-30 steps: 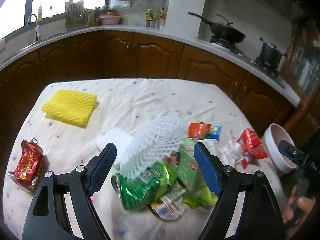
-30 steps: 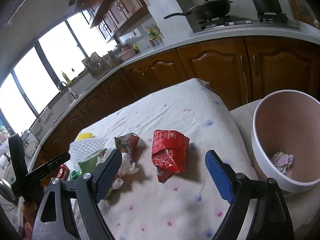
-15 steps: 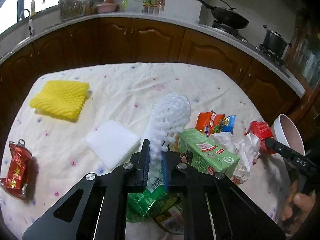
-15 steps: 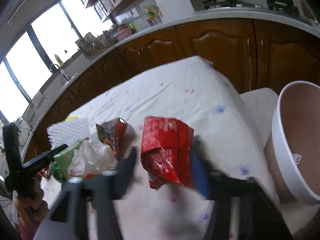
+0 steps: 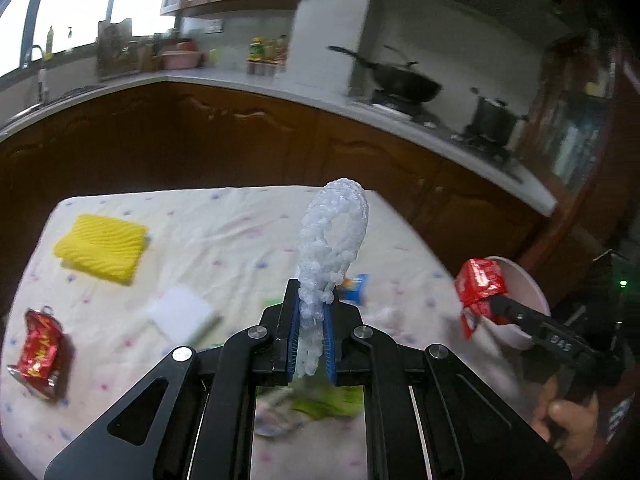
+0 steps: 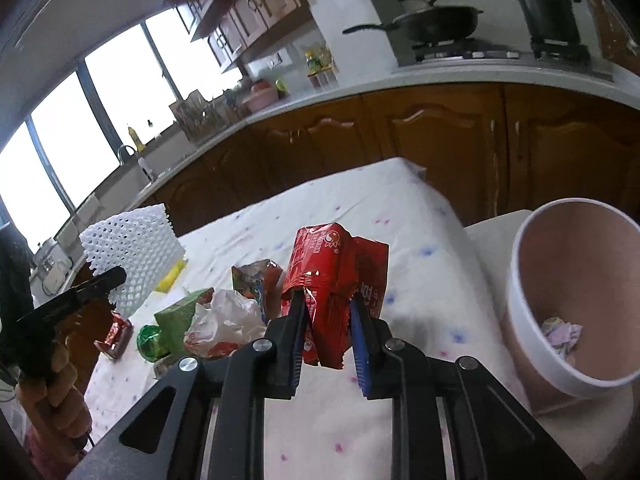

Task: Collect trash
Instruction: 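Grasp the white foam mesh net with the left tool while the right tool grasps the red chip bag, then carry the net and chip bag over the bin and open both tools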

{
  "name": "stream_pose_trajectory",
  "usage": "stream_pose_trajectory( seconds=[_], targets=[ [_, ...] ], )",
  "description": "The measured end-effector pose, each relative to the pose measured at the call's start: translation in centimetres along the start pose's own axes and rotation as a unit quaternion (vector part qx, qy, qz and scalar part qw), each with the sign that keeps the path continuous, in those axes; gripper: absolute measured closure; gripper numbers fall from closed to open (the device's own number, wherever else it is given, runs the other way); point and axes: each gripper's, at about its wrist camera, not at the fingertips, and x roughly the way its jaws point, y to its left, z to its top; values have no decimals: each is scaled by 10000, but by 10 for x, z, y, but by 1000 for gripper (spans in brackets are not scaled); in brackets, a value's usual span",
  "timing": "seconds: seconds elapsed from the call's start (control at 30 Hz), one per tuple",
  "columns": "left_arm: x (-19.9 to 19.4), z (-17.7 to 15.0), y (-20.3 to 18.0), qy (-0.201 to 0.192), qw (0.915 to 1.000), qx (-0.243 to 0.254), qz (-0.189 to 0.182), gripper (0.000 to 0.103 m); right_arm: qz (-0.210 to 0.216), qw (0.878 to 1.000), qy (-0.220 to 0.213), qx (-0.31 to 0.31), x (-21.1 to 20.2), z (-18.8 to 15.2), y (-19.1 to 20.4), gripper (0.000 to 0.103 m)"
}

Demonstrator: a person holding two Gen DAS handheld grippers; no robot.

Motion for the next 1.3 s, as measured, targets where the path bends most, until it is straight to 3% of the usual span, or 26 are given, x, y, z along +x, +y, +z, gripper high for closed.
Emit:
stream_pose_trajectory(
  seconds=[0.37, 0.7, 1.3],
  targets=[
    [13, -16, -91, 277, 9956, 354, -825, 94, -524, 9976, -378, 259, -59, -5, -36, 82],
    [35, -21, -154, 536, 9888, 719, -1195, 94, -965, 9910, -721, 588, -105, -9, -85, 82],
    [101, -11, -251, 1089, 9746, 1181, -1561, 94, -1300, 9847, -707, 921, -112, -2, -146, 82]
  ],
)
